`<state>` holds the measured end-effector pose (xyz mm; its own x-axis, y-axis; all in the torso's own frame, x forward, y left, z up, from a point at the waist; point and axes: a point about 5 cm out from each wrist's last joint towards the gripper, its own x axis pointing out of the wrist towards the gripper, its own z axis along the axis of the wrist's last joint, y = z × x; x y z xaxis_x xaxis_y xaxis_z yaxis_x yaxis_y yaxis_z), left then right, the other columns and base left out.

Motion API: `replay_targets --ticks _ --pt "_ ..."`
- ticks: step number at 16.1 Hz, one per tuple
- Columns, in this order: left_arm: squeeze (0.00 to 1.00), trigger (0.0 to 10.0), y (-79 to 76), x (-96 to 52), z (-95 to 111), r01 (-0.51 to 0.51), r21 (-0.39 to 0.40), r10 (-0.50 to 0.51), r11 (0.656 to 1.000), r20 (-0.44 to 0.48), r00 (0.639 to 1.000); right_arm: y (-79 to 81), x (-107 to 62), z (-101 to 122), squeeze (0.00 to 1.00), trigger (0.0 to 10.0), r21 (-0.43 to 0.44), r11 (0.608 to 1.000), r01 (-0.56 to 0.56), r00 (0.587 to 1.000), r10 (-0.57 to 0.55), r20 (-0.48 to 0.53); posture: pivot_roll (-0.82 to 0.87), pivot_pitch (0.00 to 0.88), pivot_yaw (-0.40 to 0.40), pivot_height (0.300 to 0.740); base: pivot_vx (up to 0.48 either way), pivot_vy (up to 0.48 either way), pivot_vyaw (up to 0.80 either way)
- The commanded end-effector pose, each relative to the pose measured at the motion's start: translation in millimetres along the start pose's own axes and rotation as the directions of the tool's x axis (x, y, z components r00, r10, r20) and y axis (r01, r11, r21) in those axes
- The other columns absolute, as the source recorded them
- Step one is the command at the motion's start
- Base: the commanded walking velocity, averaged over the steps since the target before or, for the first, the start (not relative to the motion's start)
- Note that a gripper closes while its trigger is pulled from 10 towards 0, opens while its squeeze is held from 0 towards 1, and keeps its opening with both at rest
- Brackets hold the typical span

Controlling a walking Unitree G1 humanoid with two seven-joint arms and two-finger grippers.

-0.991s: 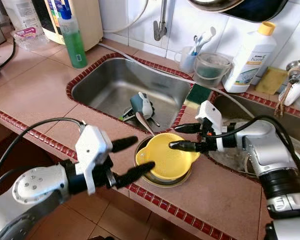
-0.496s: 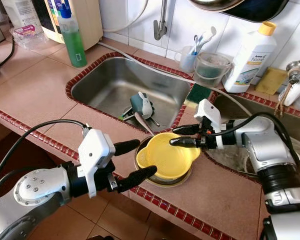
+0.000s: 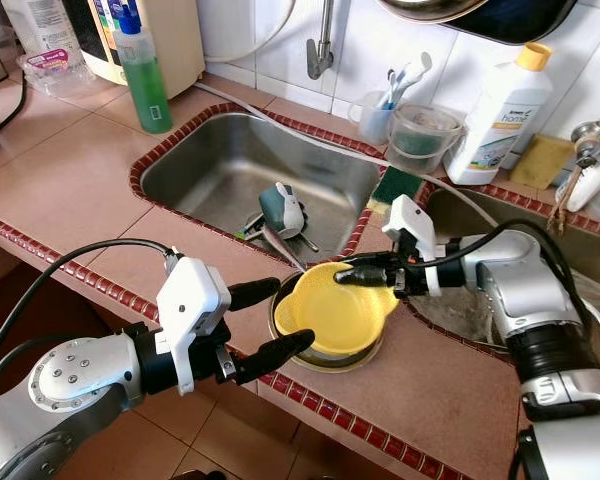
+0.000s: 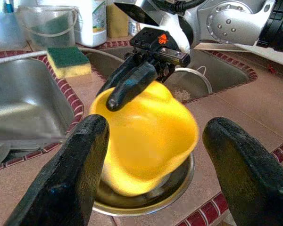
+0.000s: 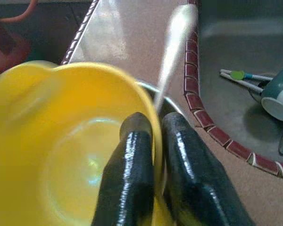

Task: Kitchen organization

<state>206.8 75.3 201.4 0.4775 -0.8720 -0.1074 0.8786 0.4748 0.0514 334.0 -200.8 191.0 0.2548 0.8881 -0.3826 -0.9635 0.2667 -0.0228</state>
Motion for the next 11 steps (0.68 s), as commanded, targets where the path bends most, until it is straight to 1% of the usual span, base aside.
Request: replay_targets --ticks 1,7,9,11 --pt "0.0 10.0 -4.5 -0.3 2.3 0.015 0.014 -0.015 1.0 0.004 1.0 -3.6 -4.8 6.2 0.0 0.0 -0.018 1.0 0.008 1.0 -0.008 -0.001 -0.15 0.133 -0.079 0.74 0.0 0.0 0.0" --pt "0.0 10.0 -3.4 0.4 3.0 0.019 0.021 -0.019 1.0 0.005 1.0 -4.8 -5.9 8.4 0.0 0.0 -0.024 1.0 0.009 1.0 -0.009 0.003 -0.15 0.117 -0.075 0.74 0.0 0.0 0.0" --pt "0.0 10.0 -2.3 0.6 3.2 0.016 0.025 -0.016 1.0 0.004 1.0 -6.5 -7.6 11.8 0.0 0.0 -0.025 1.0 0.018 1.0 -0.017 0.018 -0.15 0.116 -0.074 0.74 0.0 0.0 0.0" --pt "0.0 10.0 -1.7 0.5 3.5 0.014 0.025 -0.014 1.0 0.005 1.0 -8.8 -10.0 17.3 0.0 0.0 -0.013 0.999 0.036 0.998 -0.035 0.057 -0.15 0.118 -0.073 0.74 0.0 0.0 0.0"
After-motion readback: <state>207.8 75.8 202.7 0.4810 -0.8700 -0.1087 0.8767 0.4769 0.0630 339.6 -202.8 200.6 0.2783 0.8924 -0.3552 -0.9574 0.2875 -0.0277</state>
